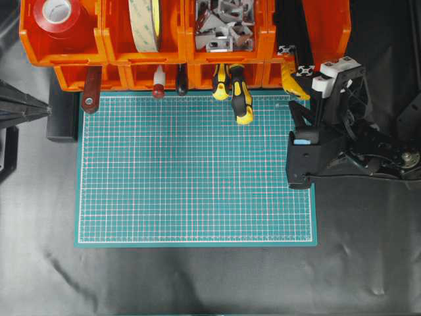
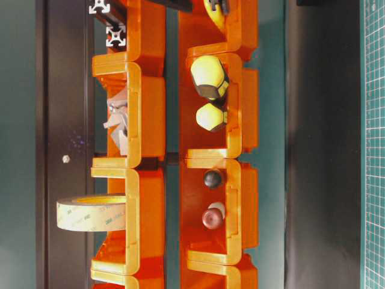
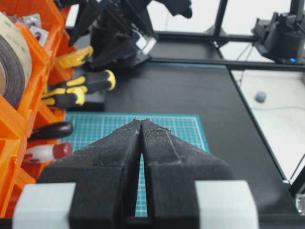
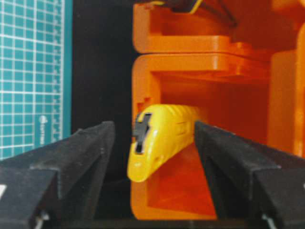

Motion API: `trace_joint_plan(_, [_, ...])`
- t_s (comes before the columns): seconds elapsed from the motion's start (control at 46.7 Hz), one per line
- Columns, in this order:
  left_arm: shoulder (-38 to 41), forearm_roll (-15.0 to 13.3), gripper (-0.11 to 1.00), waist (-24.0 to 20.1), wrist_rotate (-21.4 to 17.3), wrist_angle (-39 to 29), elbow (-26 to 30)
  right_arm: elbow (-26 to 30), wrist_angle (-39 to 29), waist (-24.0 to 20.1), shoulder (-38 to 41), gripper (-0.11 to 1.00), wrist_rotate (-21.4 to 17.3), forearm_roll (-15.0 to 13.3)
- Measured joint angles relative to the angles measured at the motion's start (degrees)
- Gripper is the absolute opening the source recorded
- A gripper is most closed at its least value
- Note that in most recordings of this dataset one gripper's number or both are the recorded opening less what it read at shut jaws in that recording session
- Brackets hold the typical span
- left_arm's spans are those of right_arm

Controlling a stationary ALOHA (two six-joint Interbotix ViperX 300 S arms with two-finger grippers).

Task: Pick cutter from container rack with right arm.
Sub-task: 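Close the right gripper on the yellow cutter's body, then pull the yellow cutter out of the rack with the right gripper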

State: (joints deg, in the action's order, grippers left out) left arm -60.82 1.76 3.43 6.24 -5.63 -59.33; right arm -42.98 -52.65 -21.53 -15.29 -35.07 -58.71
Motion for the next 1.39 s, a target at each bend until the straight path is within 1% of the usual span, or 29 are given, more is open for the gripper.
trace_joint_plan(0.086, [0.0, 0.0, 0.0, -0.1, 0.0, 0.0, -0.3, -0.2, 0.1, 0.6, 0.4, 0.63, -0.1, -0.1])
trace_joint_plan(0.193, [-0.1, 0.0, 0.0, -0.4, 0.0, 0.0, -0.6, -0.2, 0.2, 1.2, 0.5, 0.57, -0.1, -0.1])
trace_joint_plan(0.3, [-0.1, 0.0, 0.0, -0.9, 0.0, 0.1, -0.7, -0.3, 0.5, 1.4, 0.5, 0.43, -0.2, -0.1])
trace_joint_plan(0.364, [-0.1, 0.0, 0.0, -1.1, 0.0, 0.0, -0.8, -0.3, 1.1, 1.5, 0.5, 0.32, -1.2, -0.1])
trace_joint_plan(0.385, [-0.2, 0.0, 0.0, -1.1, 0.0, 0.0, -0.8, -0.4, 1.3, 1.5, 0.5, 0.3, -1.8, -0.1])
trace_joint_plan(0.557, [-0.4, 0.0, 0.0, -1.2, 0.0, 0.1, -0.9, -0.7, 1.5, 1.3, 0.4, 0.3, -5.4, -0.4])
trace_joint_plan(0.685, [-0.6, 0.0, 0.0, -1.3, 0.0, 0.0, -0.9, -0.6, 0.4, 0.5, 0.3, 0.3, -6.4, -0.4])
trace_joint_plan(0.878, [-0.8, 0.0, 0.0, -1.3, 0.0, 0.0, -0.9, 1.8, -3.4, -2.7, 0.3, 0.28, -6.4, -0.5])
trace_joint_plan(1.071, [-1.0, 0.0, 0.0, -1.4, 0.0, 0.0, -1.0, 6.7, -7.4, -7.6, 0.3, 0.27, -6.0, -0.6])
trace_joint_plan(1.392, [-2.8, 0.0, 0.0, -2.1, 0.0, 0.0, -1.0, 16.3, -15.0, -16.4, 0.4, 0.27, -2.6, -0.6])
